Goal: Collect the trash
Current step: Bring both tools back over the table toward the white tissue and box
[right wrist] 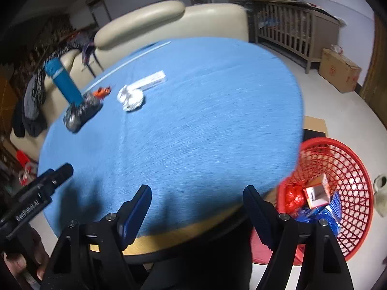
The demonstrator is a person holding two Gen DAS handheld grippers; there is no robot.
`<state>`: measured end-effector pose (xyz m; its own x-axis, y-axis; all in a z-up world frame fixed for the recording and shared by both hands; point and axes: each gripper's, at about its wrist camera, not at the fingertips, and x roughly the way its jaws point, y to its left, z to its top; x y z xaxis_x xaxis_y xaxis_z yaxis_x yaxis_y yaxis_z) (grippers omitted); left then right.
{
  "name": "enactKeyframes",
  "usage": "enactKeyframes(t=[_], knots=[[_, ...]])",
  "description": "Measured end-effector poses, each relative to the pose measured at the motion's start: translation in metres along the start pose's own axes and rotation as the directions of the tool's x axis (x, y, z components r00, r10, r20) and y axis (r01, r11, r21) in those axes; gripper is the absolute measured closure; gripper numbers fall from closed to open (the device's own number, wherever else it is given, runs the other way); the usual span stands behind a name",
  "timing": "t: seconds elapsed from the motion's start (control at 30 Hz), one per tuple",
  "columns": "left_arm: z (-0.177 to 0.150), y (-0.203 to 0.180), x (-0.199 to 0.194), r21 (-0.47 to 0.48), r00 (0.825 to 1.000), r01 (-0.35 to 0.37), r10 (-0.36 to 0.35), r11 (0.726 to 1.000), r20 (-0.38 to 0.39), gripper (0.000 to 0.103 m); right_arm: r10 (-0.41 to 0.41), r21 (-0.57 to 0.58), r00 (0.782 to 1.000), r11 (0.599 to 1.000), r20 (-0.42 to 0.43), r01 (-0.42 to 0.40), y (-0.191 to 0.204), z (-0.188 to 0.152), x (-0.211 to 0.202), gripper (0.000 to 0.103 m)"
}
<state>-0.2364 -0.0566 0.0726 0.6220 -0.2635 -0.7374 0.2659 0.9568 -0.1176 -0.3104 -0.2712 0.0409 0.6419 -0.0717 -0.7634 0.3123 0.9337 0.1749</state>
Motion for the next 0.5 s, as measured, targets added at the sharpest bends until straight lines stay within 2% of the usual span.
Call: enactKeyframes(t=[0.27,0.5], knots=[[0.001,0.036,0.008,-0.089,0.999,-0.041,0.042,0.995,0.01,0.027,-0.007,-0.108,0.997,0.994,-0.076,-0.001,0.048,0.008,0.035,0.022],[-0.001,0.05,0.02,-0.13,0.999,-0.044,0.04,0.991,-0.028,0.027,-0.016,-0.171,0.992,0.985,-0.127,-0.006,0.076,0.013,0.063,0.021]])
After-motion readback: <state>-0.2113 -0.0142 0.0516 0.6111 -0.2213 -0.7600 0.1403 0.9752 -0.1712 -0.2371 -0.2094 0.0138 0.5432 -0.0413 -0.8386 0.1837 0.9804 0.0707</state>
